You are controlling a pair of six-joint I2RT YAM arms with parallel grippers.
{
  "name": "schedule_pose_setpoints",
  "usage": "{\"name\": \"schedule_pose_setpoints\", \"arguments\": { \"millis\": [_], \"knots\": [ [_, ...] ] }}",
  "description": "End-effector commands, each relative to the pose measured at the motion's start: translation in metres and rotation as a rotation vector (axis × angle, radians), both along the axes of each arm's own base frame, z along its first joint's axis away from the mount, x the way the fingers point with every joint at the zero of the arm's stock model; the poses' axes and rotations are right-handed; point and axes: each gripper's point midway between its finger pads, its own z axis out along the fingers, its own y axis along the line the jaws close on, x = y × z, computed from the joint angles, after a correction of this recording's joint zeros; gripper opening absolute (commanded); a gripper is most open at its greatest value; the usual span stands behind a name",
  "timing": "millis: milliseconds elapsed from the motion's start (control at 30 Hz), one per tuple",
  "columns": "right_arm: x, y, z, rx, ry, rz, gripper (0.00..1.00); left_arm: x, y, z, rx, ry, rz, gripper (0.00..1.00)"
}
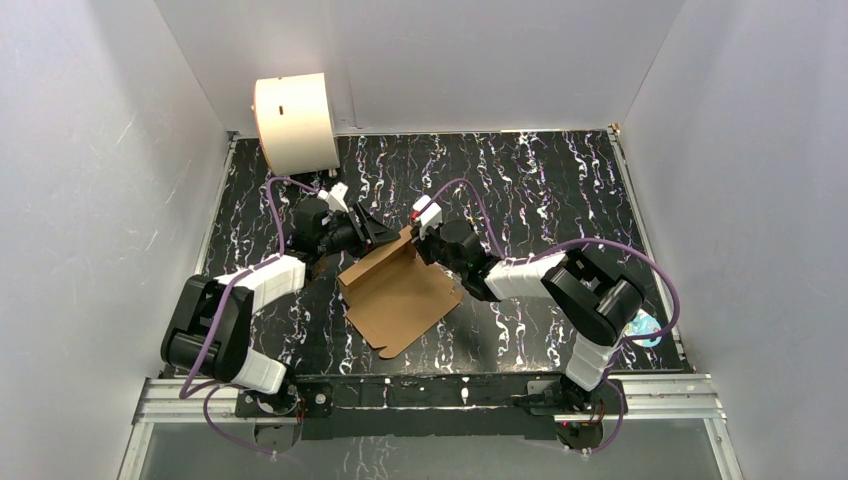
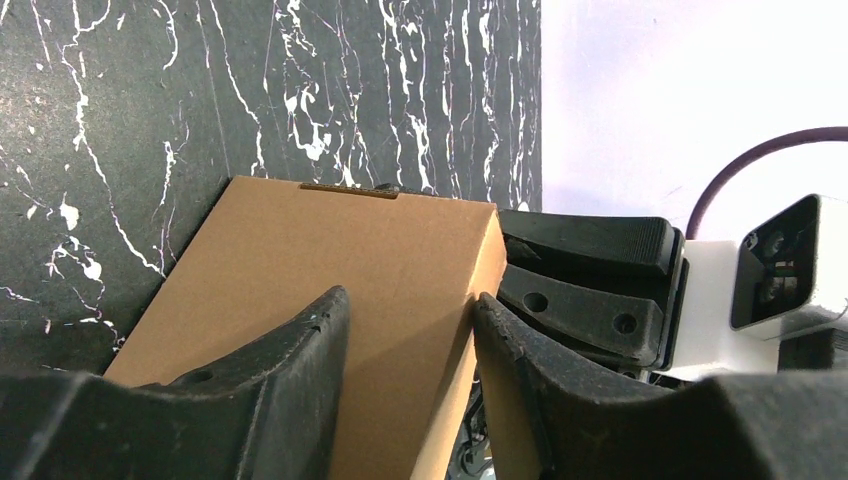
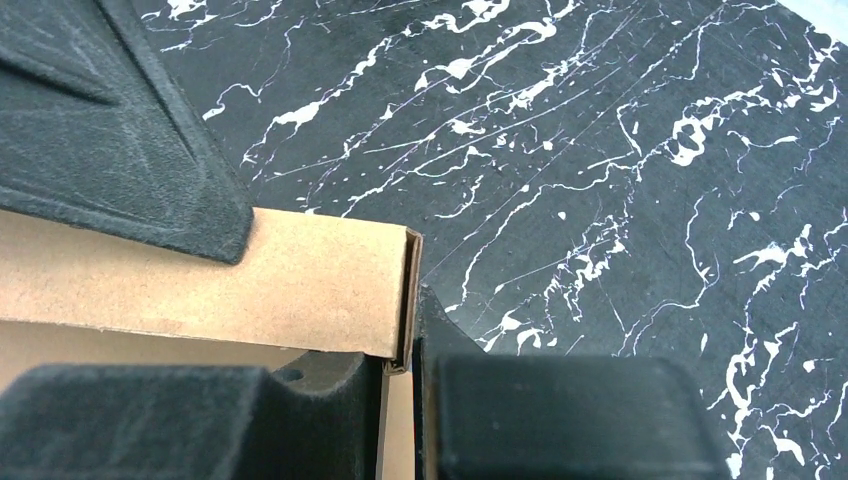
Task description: Fold the paper box
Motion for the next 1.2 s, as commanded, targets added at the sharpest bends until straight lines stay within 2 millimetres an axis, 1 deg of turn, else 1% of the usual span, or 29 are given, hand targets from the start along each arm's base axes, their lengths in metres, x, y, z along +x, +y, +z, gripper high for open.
{"name": "schedule_pose_setpoints", "arguments": {
  "millis": [0,67,267,400,533,667,733,800,833,867,1033,1167],
  "knots": [
    [0.027,-0.025,0.0,-0.018,-0.049,-0.18,0.11,-0.025,-0.01,0.013,-0.073,0.029,-0.085,0.45],
    [0.03,-0.027,-0.001,-0.017,-0.05,-0.2,0.13,-0.028,-0.01,0.012,-0.079,0.035,-0.088,0.44],
    [0.035,-0.026,0.001,0.013,-0.04,-0.249,0.13,-0.036,-0.014,0.01,-0.089,0.05,-0.104,0.43],
    [0.03,-0.011,0.003,0.036,-0.034,-0.17,0.16,-0.037,-0.012,0.005,-0.067,0.055,-0.099,0.43],
    [0.023,-0.002,0.0,0.05,-0.026,-0.107,0.23,-0.034,-0.01,0.004,-0.037,0.047,-0.093,0.46],
    [0.017,-0.007,0.007,0.066,-0.044,-0.102,0.28,-0.026,0.0,0.011,0.051,0.006,-0.051,0.53],
    [0.015,-0.011,0.013,0.07,-0.054,-0.102,0.33,-0.018,0.007,0.018,0.11,-0.026,-0.018,0.57],
    [0.011,-0.014,0.016,0.063,-0.057,-0.095,0.39,-0.011,0.015,0.021,0.178,-0.043,0.013,0.6],
    [0.009,-0.016,0.019,0.059,-0.057,-0.095,0.42,-0.01,0.019,0.021,0.209,-0.043,0.022,0.6],
    [0.007,-0.018,0.018,0.047,-0.05,-0.093,0.45,-0.008,0.022,0.025,0.228,-0.053,0.029,0.6],
    [-0.004,-0.032,0.028,0.054,-0.022,-0.108,0.61,-0.011,0.037,0.027,0.354,-0.059,0.054,0.61],
    [-0.014,-0.051,0.036,0.064,0.02,-0.16,0.77,-0.016,0.046,0.031,0.516,-0.1,0.062,0.61]
  ]
}}
